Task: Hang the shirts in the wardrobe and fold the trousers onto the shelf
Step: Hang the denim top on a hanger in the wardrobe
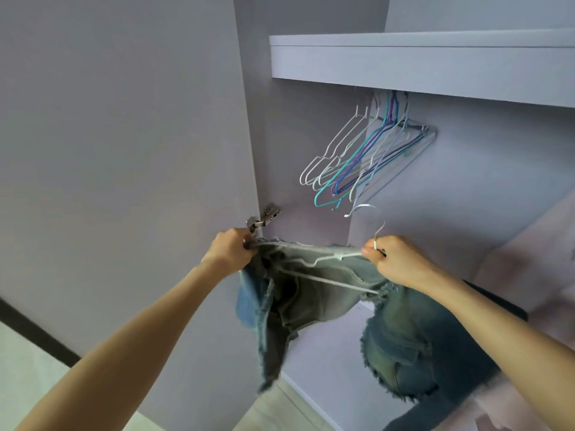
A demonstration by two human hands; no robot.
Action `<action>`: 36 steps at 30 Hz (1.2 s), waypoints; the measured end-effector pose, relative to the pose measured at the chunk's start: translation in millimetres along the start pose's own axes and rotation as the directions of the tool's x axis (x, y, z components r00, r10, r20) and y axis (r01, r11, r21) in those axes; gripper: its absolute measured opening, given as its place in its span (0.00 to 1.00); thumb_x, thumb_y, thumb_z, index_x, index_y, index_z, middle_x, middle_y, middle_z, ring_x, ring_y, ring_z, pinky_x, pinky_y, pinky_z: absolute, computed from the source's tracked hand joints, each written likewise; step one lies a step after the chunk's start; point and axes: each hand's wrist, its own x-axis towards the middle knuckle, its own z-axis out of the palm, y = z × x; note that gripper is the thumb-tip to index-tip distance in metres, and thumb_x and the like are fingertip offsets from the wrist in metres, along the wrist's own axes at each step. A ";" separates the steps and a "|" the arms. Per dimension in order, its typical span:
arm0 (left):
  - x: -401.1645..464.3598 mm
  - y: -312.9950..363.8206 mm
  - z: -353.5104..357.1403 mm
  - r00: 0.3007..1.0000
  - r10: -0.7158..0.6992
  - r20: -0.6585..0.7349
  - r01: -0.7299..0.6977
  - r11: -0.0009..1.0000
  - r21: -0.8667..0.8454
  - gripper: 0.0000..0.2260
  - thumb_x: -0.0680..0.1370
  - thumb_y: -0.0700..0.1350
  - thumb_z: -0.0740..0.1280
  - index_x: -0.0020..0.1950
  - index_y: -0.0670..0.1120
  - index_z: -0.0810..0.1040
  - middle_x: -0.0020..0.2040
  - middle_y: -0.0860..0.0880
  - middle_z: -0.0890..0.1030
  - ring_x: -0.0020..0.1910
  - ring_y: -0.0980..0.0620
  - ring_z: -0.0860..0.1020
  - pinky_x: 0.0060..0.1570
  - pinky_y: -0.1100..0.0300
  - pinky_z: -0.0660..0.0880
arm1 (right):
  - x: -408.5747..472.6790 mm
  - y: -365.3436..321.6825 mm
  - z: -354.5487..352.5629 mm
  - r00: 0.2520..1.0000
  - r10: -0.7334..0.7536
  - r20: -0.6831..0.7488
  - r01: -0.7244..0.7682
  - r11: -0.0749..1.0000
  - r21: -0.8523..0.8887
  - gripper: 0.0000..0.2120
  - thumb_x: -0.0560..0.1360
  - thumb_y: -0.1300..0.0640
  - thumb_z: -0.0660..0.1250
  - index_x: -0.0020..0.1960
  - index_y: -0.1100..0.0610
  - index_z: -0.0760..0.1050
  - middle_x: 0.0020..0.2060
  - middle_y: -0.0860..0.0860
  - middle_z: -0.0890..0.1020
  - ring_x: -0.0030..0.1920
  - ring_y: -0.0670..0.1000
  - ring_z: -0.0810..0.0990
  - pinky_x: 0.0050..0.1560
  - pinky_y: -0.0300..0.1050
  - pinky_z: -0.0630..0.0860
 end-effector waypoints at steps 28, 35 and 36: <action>-23.9 43.0 21.7 0.885 0.465 0.030 -0.464 0.871 0.163 0.19 0.80 0.56 0.56 0.66 0.47 0.68 0.56 0.46 0.78 0.57 0.42 0.74 0.49 0.54 0.67 | 5.4 -19.5 1.8 0.948 -0.126 -0.293 0.202 0.949 0.244 0.09 0.76 0.54 0.65 0.39 0.57 0.76 0.29 0.43 0.75 0.33 0.50 0.73 0.38 0.48 0.70; -14.5 67.9 27.5 0.850 0.404 -0.339 -0.382 0.915 0.134 0.14 0.81 0.55 0.56 0.54 0.47 0.75 0.42 0.46 0.83 0.45 0.40 0.80 0.37 0.54 0.70 | -2.0 12.5 1.5 0.910 0.118 -0.396 -0.160 0.984 -0.075 0.24 0.72 0.49 0.68 0.65 0.52 0.68 0.59 0.52 0.74 0.61 0.56 0.70 0.59 0.53 0.65; -14.1 70.1 27.8 0.851 0.389 -0.353 -0.369 0.921 0.125 0.14 0.80 0.55 0.56 0.54 0.48 0.75 0.41 0.46 0.83 0.44 0.41 0.80 0.37 0.55 0.70 | -5.3 15.4 9.8 0.877 0.194 -0.439 -0.243 0.968 -0.057 0.25 0.71 0.51 0.67 0.67 0.53 0.67 0.61 0.54 0.72 0.63 0.58 0.67 0.62 0.54 0.63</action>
